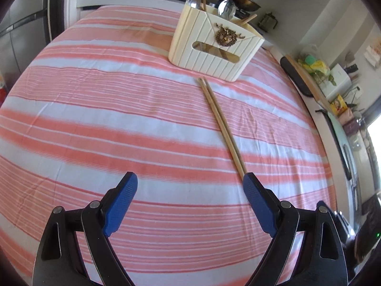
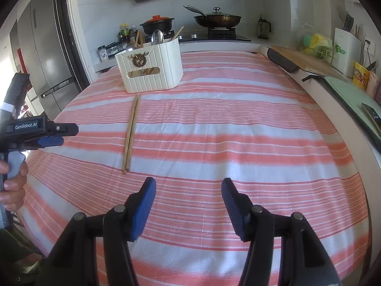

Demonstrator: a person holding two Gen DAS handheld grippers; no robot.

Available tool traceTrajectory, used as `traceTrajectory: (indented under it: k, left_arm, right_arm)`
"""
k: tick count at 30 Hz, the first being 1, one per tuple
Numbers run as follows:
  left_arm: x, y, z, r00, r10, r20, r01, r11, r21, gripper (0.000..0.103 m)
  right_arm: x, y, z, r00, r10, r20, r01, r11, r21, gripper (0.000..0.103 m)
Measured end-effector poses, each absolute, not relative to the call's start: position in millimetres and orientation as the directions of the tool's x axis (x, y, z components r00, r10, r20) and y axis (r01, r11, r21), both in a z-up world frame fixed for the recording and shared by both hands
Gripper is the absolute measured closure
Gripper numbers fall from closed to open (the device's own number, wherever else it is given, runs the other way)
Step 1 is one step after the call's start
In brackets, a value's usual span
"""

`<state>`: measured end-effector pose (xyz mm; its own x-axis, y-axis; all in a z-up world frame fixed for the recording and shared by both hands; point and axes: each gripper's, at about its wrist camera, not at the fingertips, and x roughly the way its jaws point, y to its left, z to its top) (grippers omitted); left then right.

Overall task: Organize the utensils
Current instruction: 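Move both grippers back over the two remaining wooden chopsticks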

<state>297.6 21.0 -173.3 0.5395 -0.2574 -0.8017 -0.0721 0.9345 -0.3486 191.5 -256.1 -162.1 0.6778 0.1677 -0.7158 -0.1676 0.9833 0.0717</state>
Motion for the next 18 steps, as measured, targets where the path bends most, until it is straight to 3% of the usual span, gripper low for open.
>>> traceTrajectory:
  k: [11,18]
  left_arm:
    - [348.4,-28.2,-188.7,0.563,-0.17,-0.809,-0.054,0.969,-0.24,0.012]
    - [361.8,-46.8,-211.5,0.556,-0.018,-0.831,-0.089,0.993,-0.082,0.012]
  right_arm:
    - [188.8,-261.5,-167.4,0.67,0.166,-0.724,-0.153,0.985,0.085,0.045]
    - [183.3,-275.7,-163.1,0.683,0.156,-0.714,-0.122,0.988,0.099,0.045]
